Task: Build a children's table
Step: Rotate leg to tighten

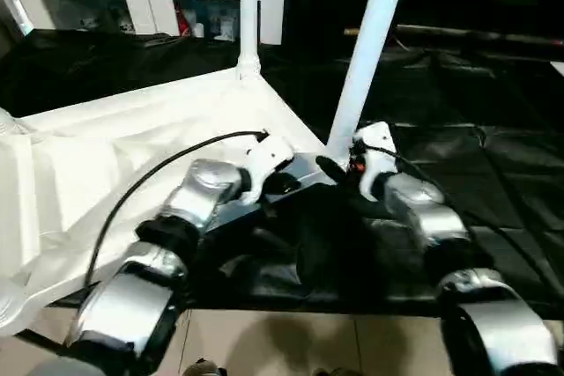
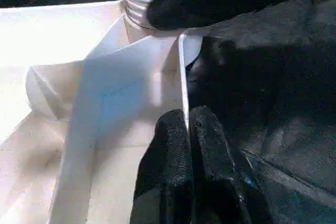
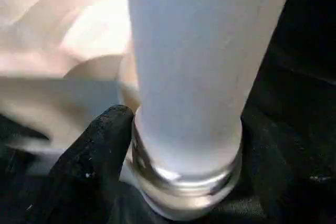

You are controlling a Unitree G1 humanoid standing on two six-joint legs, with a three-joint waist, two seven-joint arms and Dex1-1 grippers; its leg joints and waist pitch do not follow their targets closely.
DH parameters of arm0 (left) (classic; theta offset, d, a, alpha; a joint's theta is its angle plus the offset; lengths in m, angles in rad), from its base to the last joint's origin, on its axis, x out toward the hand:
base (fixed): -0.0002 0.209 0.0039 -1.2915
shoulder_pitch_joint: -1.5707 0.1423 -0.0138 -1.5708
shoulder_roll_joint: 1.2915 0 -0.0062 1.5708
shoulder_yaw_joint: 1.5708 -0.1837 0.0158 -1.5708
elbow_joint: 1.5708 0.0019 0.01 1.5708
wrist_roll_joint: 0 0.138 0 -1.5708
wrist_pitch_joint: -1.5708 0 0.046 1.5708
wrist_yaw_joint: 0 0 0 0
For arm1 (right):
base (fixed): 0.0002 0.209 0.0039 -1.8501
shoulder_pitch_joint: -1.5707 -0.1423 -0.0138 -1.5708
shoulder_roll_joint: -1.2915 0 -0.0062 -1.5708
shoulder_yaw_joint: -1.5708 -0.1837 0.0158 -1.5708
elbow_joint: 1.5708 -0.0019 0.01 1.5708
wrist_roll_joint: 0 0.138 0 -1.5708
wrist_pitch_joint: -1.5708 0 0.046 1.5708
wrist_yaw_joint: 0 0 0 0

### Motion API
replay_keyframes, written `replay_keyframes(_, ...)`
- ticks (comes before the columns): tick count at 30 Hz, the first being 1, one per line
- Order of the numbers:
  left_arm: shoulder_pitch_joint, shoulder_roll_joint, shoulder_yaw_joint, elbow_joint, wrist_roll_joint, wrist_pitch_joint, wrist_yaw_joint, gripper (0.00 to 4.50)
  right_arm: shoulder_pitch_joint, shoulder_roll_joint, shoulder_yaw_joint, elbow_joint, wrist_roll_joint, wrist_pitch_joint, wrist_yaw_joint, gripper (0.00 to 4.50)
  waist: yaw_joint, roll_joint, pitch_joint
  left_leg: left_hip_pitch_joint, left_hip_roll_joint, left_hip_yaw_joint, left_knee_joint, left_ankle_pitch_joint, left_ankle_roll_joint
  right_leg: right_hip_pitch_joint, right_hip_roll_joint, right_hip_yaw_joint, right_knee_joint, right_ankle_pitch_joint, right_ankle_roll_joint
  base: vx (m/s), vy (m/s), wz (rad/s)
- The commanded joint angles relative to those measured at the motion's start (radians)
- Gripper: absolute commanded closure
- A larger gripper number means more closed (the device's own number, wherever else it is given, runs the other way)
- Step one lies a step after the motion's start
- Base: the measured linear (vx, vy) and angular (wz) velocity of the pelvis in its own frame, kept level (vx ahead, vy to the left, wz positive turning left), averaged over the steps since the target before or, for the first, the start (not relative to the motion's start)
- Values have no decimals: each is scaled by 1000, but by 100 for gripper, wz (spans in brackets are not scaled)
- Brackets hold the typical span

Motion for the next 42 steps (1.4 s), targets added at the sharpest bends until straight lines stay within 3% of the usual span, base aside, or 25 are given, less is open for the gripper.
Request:
replay_keyframes(1, 24, 4, -31, -16, -18, -27, -90, 450, 35, -20, 76, -67, -1, -22, 169, 114, 6, 1, -65, 6, 22, -9, -53, -203, 57, 52, -43, 32, -65, -33, -253, 0, 0, 0)
replay_keyframes(6, 46, 52, -56, -63, -35, -39, -231, 450, 84, -126, 101, -146, 20, -30, 358, 114, 18, 7, -65, 8, 26, -6, -50, -180, 83, 55, -41, 29, -59, -7, -283, 0, 0, 0)
replay_keyframes(7, 57, 66, -62, -77, -37, -41, -267, 450, 90, -142, 102, -160, 19, -27, 382, 114, 18, 13, -64, 11, 28, -5, -51, -194, 82, 51, -41, 29, -59, -16, -290, 0, 0, 0)
replay_keyframes(13, 78, 86, -62, -101, -48, -36, -310, 450, 84, -159, 82, -195, 52, 16, 410, 114, 19, 13, -61, 18, 30, -4, -57, -259, 46, 44, -43, 32, -69, -117, -280, 0, 0, 0)
replay_keyframes(15, 85, 95, -61, -98, -44, -44, -315, 450, 84, -159, 80, -206, 61, 21, 426, 114, 21, 6, -61, 15, 30, -5, -57, -250, 43, 46, -44, 32, -67, -123, -274, 0, 0, 0)
replay_keyframes(16, 85, 95, -62, -97, -43, -45, -315, 450, 84, -158, 81, -206, 60, 20, 427, 131, 20, 7, -61, 13, 29, -5, -57, -243, 43, 46, -44, 32, -67, -122, -268, 0, 0, 0)
replay_keyframes(18, 89, 102, -61, -100, -41, -43, -312, 450, 88, -154, 89, -199, 55, 20, 438, 148, 21, -2, -62, 12, 28, -5, -55, -230, 47, 47, -45, 31, -66, -118, -265, 0, 0, 0)
replay_keyframes(22, 94, 110, -54, -108, -41, -39, -308, 450, 91, -144, 97, -202, 52, 27, 440, 180, 22, -1, -61, 11, 27, -5, -54, -209, 56, 46, -47, 32, -66, -130, -255, 0, 0, 0)
replay_keyframes(26, 97, 118, -53, -112, -41, -36, -302, 450, 91, -140, 105, -199, 52, 32, 435, 186, 21, -2, -61, 11, 27, -5, -54, -206, 56, 45, -47, 32, -66, -130, -253, 0, 0, 0)
replay_keyframes(27, 98, 120, -52, -115, -42, -32, -298, 450, 93, -138, 106, -199, 52, 36, 434, 186, 21, -7, -61, 10, 27, -4, -54, -205, 57, 46, -46, 31, -66, -132, -252, 0, 0, 0)
replay_keyframes(30, 94, 114, -45, -106, -35, -21, -256, 450, 97, -125, 98, -190, 52, 51, 404, 188, 21, -4, -61, 11, 27, -5, -54, -201, 57, 45, -46, 32, -64, -134, -251, 0, 0, 0)
replay_keyframes(32, 71, 82, -21, -65, -13, 7, -111, 450, 91, -68, 53, -130, 27, 86, 190, 188, 16, -6, -58, 12, 27, -5, -57, -215, 44, 39, -47, 34, -69, -170, -242, 0, 0, 0)
replay_keyframes(34, 43, 46, -5, -21, 6, 22, 14, 450, 83, -5, 1, -67, 21, 126, -21, 188, 9, -6, -55, 19, 22, -10, -64, -277, 0, 33, -50, 34, -83, -300, -210, 0, 0, 0)
replay_keyframes(35, 31, 31, -1, -4, 12, 27, 56, 450, 81, 17, -14, -45, 19, 132, -96, 188, 8, -5, -56, 20, 23, -12, -66, -292, -7, 35, -52, 33, -87, -334, -198, 0, 0, 0)
replay_keyframes(36, 20, 12, 3, 12, 15, 31, 99, 450, 78, 41, -30, -21, 14, 141, -184, 188, 5, -4, -53, 23, 23, -12, -67, -308, -21, 28, -51, 35, -92, -368, -179, 0, 0, 0)
replay_keyframes(37, 5, -14, 8, 29, 17, 47, 144, 450, 74, 70, -47, 3, 15, 149, -264, 188, 7, 10, -54, 25, 23, -16, -69, -331, -30, 27, -51, 35, -95, -383, -169, 0, 0, 0)
replay_keyframes(39, -13, -51, 10, 46, 19, 67, 198, 450, 64, 112, -63, 25, 18, 154, -354, 188, 4, 4, -55, 23, 22, -17, -71, -349, -34, 28, -48, 33, -97, -373, -160, 0, 0, 0)
replay_keyframes(41, -28, -83, 9, 57, 21, 82, 233, 450, 52, 148, -73, 42, 24, 155, -414, 188, -4, 10, -55, 26, 20, -15, -71, -375, -40, 21, -47, 37, -101, -375, -161, 0, 0, 0)
replay_keyframes(42, -40, -104, 5, 65, 24, 89, 255, 450, 41, 173, -79, 52, 27, 158, -445, 188, 0, 7, -56, 24, 20, -17, -71, -369, -39, 26, -46, 35, -99, -361, -158, 0, 0, 0)
